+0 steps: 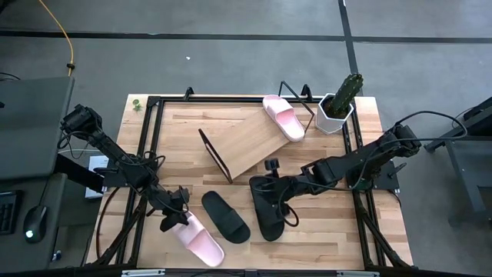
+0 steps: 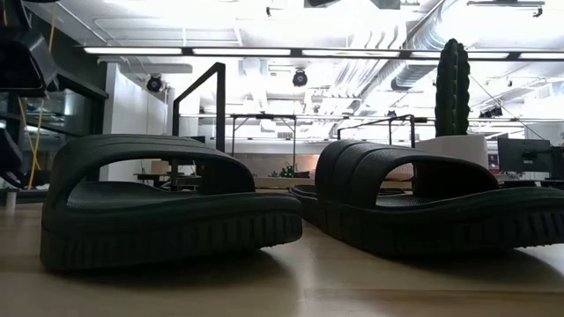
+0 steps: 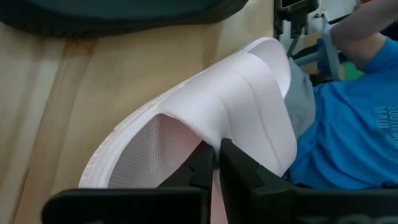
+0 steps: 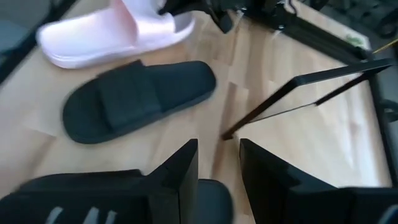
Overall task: Pick and place slides into the shelf
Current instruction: Put the pink slide on the shelf
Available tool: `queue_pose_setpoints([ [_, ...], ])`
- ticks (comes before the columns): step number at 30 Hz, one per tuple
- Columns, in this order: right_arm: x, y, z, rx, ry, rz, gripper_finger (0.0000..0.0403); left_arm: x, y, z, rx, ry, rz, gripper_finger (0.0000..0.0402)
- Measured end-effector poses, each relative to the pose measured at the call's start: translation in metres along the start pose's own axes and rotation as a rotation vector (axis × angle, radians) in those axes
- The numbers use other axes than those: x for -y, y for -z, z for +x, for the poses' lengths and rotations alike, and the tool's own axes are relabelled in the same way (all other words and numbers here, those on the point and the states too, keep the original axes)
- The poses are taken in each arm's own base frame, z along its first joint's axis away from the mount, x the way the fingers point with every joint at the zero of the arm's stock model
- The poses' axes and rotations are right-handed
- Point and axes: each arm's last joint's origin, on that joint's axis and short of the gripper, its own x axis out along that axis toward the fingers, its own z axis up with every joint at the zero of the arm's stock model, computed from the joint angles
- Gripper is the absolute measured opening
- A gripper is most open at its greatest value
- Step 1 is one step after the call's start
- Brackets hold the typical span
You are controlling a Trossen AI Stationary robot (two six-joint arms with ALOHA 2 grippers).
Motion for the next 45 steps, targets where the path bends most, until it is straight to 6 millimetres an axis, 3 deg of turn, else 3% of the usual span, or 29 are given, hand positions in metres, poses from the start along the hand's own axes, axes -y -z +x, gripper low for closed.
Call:
queue_pose_setpoints([
  [19, 0.001, 0.0, -0.001, -0.015, 0.087, -0.087, 0.0108, 0.013, -0.006, -0.001, 0.045, 0.143, 0.026, 0.0001],
  [26, -0.007, -0.001, -0.005, -0.022, 0.15, -0.17, 0.0108, 0.019, -0.009, -0.002, 0.059, 0.194, 0.054, 0.0001],
  [35, -0.022, -0.008, -0.012, 0.021, 0.221, -0.276, 0.0108, 0.043, -0.022, -0.005, 0.109, 0.251, 0.13, 0.0],
  [45, -0.036, -0.015, -0.02, 0.047, 0.32, -0.39, 0.0108, 0.065, -0.035, -0.012, 0.111, 0.199, 0.206, 0.0],
])
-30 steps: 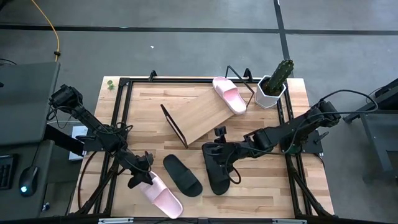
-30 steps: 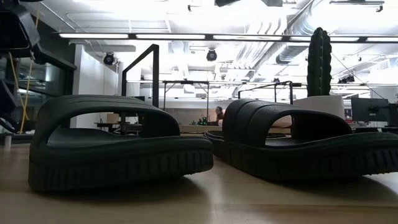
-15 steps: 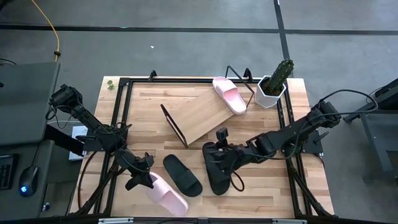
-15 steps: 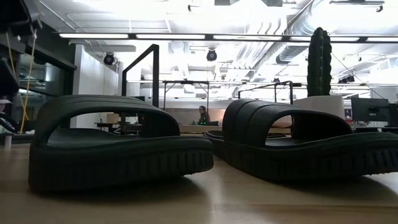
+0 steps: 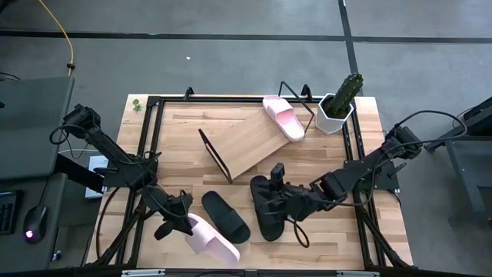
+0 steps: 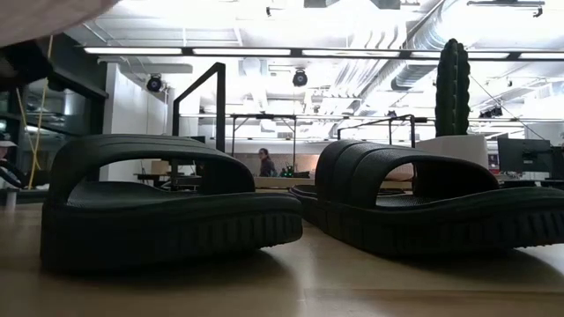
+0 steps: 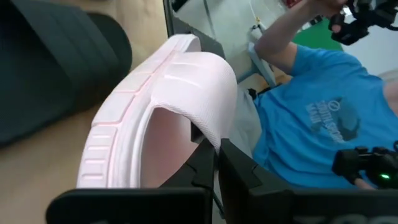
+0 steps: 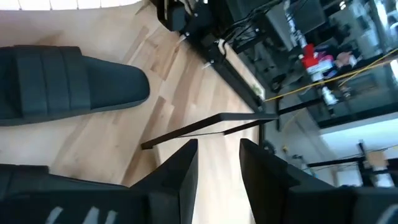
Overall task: Pick and place slides into the shelf
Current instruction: Put the pink slide on the shelf
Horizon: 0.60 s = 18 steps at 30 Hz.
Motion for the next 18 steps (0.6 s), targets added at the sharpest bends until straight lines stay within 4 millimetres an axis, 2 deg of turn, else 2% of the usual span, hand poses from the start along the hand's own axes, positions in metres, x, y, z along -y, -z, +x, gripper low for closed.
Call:
queue_pose_setpoints([
  [6, -0.005, -0.008, -0.007, 0.046, 0.013, -0.059, 0.0108, 0.015, -0.015, -0.013, 0.055, -0.047, 0.039, 0.0],
  [9, -0.013, -0.011, -0.006, 0.026, 0.055, -0.142, 0.0108, 0.017, -0.024, -0.023, 0.099, -0.05, 0.043, 0.0],
  [18, -0.039, -0.022, 0.008, -0.101, 0.262, -0.409, 0.0108, -0.001, -0.045, -0.037, 0.161, -0.098, -0.022, 0.0],
])
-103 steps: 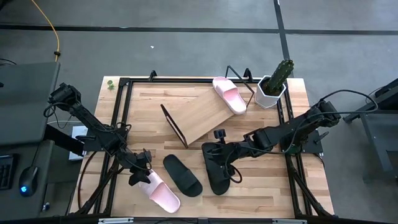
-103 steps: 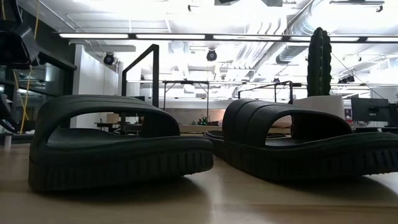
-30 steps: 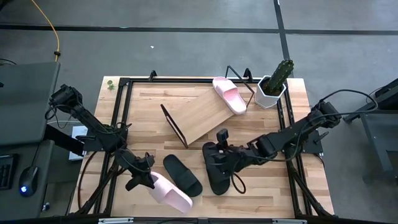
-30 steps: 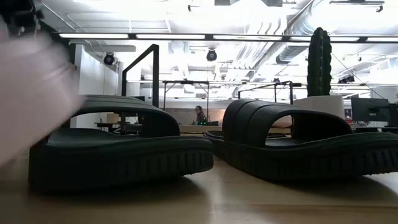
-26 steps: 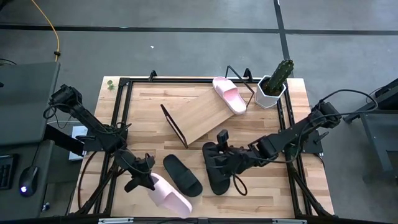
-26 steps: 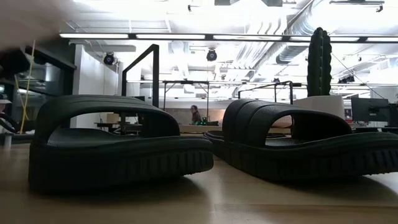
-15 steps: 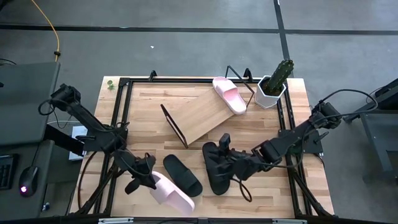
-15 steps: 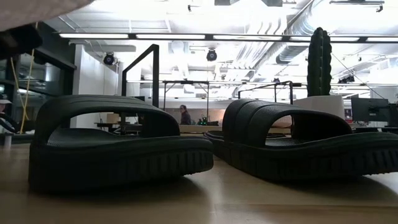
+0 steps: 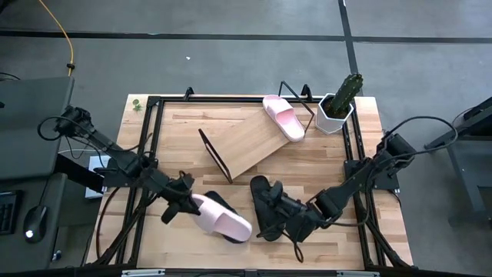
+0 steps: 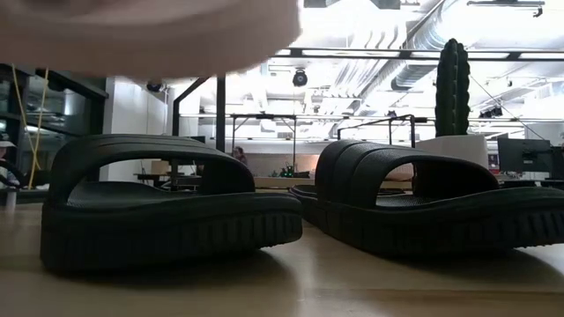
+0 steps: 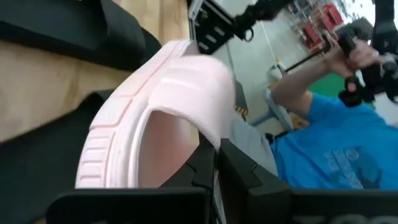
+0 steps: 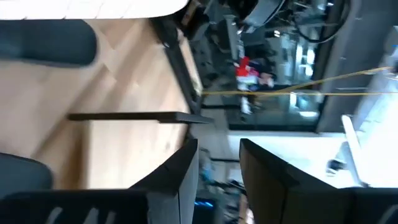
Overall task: Pick and place slides into the shelf
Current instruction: Put the pink slide on the shelf
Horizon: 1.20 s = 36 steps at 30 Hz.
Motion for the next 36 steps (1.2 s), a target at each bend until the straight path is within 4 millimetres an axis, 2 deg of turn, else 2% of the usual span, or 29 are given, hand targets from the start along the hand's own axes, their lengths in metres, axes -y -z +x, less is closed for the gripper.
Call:
queue_pose_setpoints([
  [10, -0.007, -0.013, -0.003, -0.03, 0.072, -0.127, 0.0108, -0.012, -0.027, -0.007, 0.053, 0.092, -0.07, 0.0],
  [16, -0.014, -0.023, -0.005, -0.002, 0.092, -0.193, 0.0111, -0.019, -0.034, -0.01, 0.074, 0.094, -0.08, 0.0],
  [28, -0.012, -0.032, -0.007, 0.072, 0.117, -0.193, 0.0183, -0.018, -0.037, -0.01, 0.092, 0.111, -0.082, 0.0],
  [36, -0.011, -0.032, -0.004, 0.103, 0.113, -0.172, 0.019, -0.019, -0.037, -0.009, 0.104, 0.097, -0.079, 0.0001],
])
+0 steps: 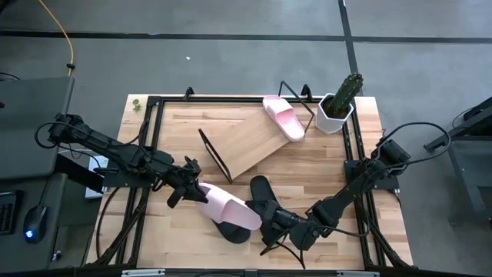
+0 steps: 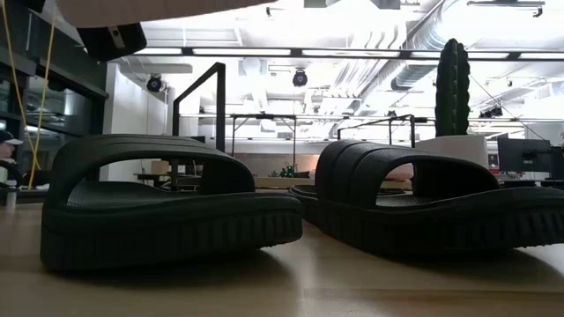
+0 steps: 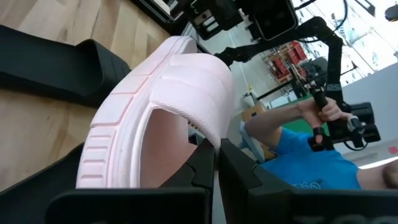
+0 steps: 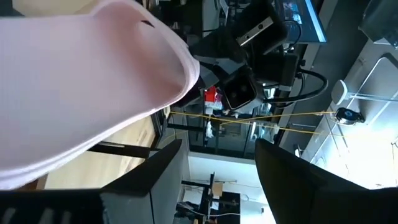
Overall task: Pick and place slides into the shelf
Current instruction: Put the pink slide on the shelf
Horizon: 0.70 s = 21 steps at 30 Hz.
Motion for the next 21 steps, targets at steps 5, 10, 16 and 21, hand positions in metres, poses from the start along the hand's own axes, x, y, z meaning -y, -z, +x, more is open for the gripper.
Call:
queue_pose_setpoints([
  [5, 0.001, -0.001, 0.0, 0.033, 0.002, 0.015, 0.019, 0.0, 0.0, 0.0, 0.013, -0.011, 0.0, 0.0001],
  [10, 0.0, -0.004, 0.003, 0.086, 0.007, 0.035, 0.019, -0.001, -0.001, 0.0, 0.027, -0.023, -0.004, 0.0001],
  [16, -0.004, -0.013, 0.013, 0.086, 0.014, 0.014, 0.019, 0.0, -0.001, 0.0, 0.033, -0.021, -0.003, 0.0001],
  [21, -0.001, -0.03, 0.027, 0.047, 0.015, 0.014, 0.019, 0.001, -0.002, 0.0, 0.037, -0.011, -0.002, 0.0001],
])
